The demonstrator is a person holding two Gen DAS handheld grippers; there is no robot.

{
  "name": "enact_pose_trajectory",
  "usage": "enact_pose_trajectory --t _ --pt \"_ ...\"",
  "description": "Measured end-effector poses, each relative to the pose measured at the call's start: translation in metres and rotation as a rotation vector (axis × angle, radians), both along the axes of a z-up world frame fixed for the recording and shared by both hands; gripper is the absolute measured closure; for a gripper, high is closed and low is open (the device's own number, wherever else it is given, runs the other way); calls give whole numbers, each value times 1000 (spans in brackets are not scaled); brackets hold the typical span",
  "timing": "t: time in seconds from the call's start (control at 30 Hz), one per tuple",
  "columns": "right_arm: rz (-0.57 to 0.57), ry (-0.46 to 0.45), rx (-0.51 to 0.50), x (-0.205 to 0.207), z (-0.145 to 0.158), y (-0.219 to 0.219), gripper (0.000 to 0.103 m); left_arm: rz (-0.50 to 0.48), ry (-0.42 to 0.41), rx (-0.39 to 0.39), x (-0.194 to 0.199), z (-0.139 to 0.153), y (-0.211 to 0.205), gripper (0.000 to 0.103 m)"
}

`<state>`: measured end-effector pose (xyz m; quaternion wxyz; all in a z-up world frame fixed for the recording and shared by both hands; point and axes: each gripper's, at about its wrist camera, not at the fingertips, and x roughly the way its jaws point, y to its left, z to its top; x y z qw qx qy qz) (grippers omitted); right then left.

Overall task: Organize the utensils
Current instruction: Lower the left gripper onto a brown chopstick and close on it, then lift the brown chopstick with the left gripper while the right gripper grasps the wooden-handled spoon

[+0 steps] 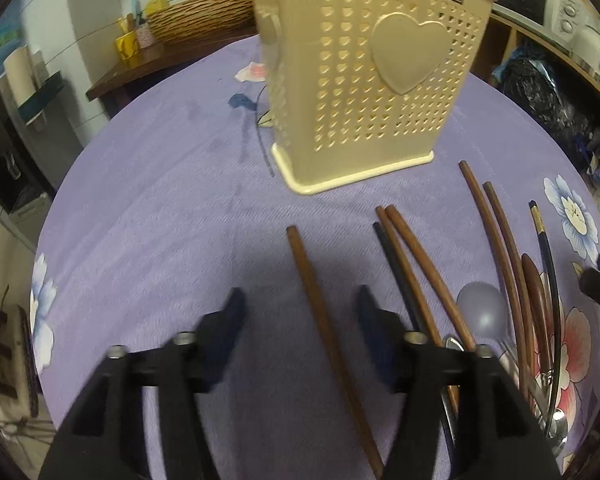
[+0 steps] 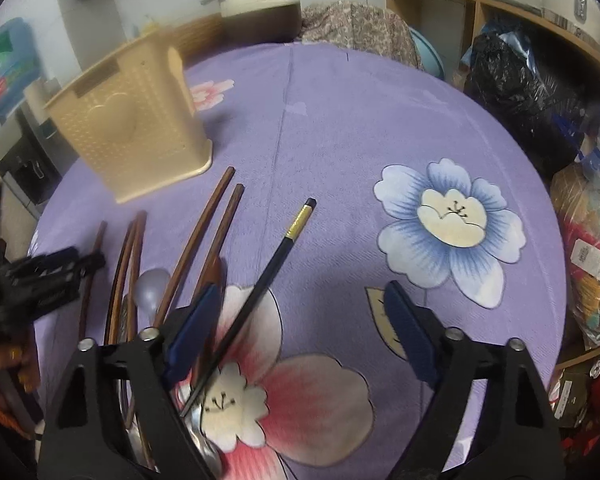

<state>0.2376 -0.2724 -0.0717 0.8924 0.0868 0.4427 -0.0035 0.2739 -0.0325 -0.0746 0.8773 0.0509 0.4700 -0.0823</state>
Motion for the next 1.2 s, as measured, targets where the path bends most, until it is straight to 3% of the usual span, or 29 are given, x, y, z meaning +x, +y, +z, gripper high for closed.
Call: enact_pose_trajectory --t 0.13,0.27,0.43,0.57,0.7,0.8,0.97,1.2 --pt "-25 70 -47 26 -10 13 43 13 -12 7 -4 -2 -3 42" --pt "-43 119 -31 42 -18 16 56 6 -6 13 3 0 -8 56" --pt "-58 120 -23 57 -19 19 58 4 1 18 12 0 -11 75" --pt "-81 107 -19 67 -19 15 74 4 -1 33 17 1 -14 90" --pt "-88 103 26 72 -18 8 89 -3 1 32 19 1 -15 92" --pt "-82 102 114 76 -19 0 91 -9 1 29 21 1 -16 92" --pt "-64 86 167 78 -19 -2 91 -6 7 -7 23 2 -13 93" --pt "9 -23 274 60 12 -3 92 1 -72 -131 9 35 7 94"
